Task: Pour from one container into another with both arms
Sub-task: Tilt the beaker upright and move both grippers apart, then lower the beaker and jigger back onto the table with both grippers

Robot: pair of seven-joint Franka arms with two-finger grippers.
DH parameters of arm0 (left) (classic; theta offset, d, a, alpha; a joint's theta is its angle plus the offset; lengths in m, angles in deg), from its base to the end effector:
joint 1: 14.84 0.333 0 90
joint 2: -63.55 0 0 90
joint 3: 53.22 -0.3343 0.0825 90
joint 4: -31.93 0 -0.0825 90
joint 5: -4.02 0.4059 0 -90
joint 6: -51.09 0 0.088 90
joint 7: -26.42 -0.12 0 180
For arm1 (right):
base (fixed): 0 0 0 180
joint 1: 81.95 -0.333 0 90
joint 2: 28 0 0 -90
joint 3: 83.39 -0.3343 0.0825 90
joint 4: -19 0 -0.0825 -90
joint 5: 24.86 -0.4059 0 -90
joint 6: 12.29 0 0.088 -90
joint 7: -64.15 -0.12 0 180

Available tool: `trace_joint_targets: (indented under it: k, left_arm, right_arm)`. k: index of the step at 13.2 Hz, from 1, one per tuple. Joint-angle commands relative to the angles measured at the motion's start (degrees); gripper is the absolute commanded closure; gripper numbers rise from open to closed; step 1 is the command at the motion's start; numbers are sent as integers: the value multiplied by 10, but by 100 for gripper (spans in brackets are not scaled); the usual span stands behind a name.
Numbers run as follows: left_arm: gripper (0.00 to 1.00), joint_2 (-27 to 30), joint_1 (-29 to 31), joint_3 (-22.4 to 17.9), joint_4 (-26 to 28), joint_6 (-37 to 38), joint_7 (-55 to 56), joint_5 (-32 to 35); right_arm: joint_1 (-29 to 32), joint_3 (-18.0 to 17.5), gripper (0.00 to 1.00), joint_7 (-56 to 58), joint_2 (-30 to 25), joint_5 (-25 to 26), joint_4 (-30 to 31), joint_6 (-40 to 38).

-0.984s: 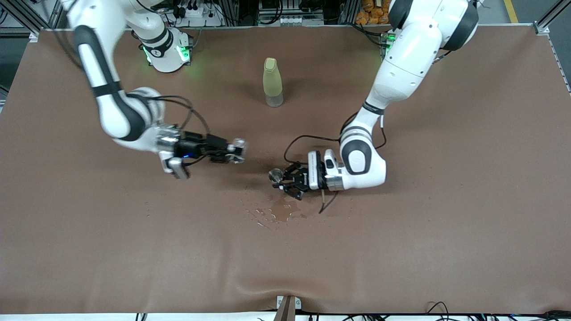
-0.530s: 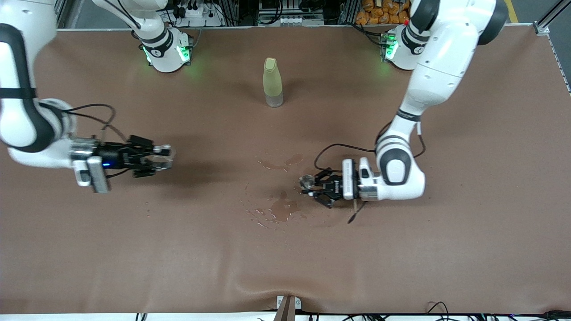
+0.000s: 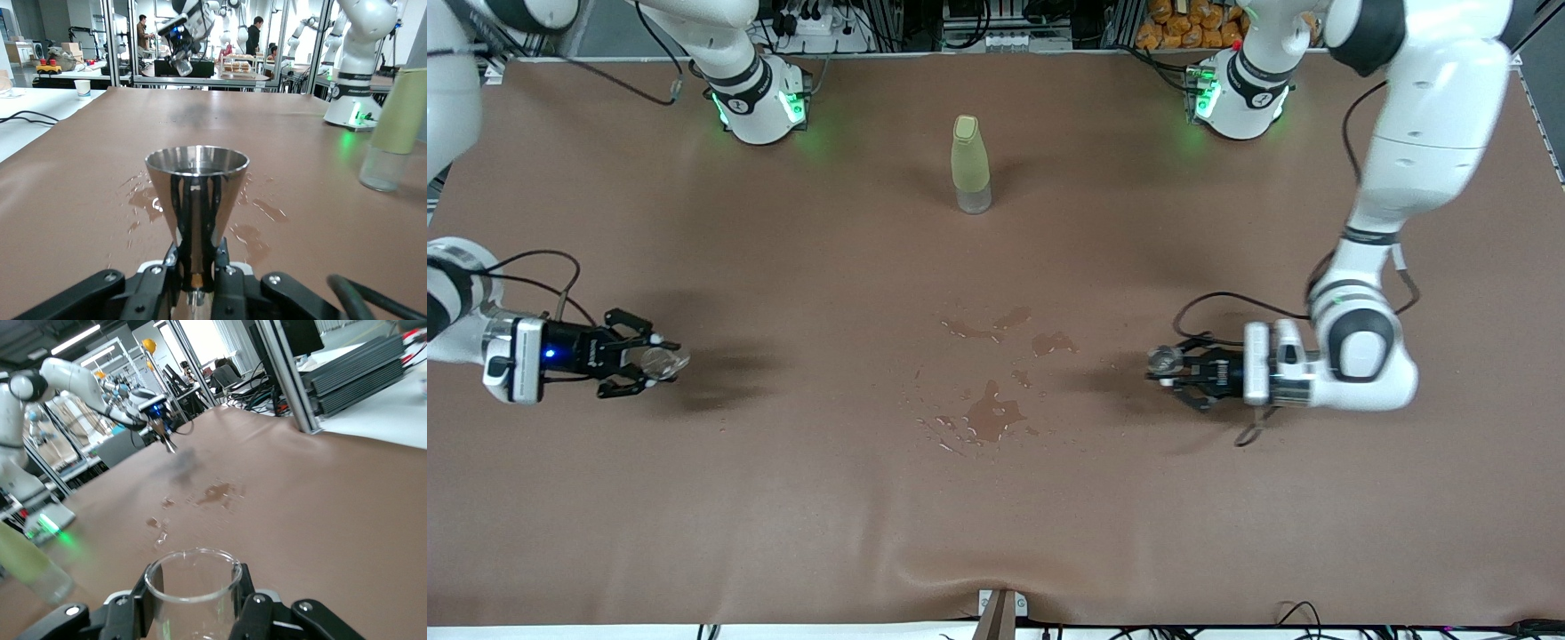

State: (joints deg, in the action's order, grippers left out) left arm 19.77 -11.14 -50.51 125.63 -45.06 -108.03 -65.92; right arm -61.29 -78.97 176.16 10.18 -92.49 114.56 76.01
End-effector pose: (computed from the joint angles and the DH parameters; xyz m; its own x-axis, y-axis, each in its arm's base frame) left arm 0.6691 -0.0880 0.1783 0.0128 -0.2839 0.9588 -0.9886 0.1402 0.0547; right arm 0.6381 -0.1671 0.2274 0.4526 0.2182 0.8646 0.8845 -0.2331 -0.4041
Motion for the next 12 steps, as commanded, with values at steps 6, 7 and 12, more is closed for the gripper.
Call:
trace_joint_targets:
  k: [6,7,12]
  left_arm:
    - [100,11,155,7,20,47,-21,89]
    - [100,5,176,8,20,48,-26,100]
    - [100,-47,239,9,5,76,-50,108]
  right_arm:
    - [51,-14,85,155,175,21,-152,-42]
    - [60,-14,85,167,192,20,-164,-53]
    - [82,-14,85,208,205,41,-153,-130]
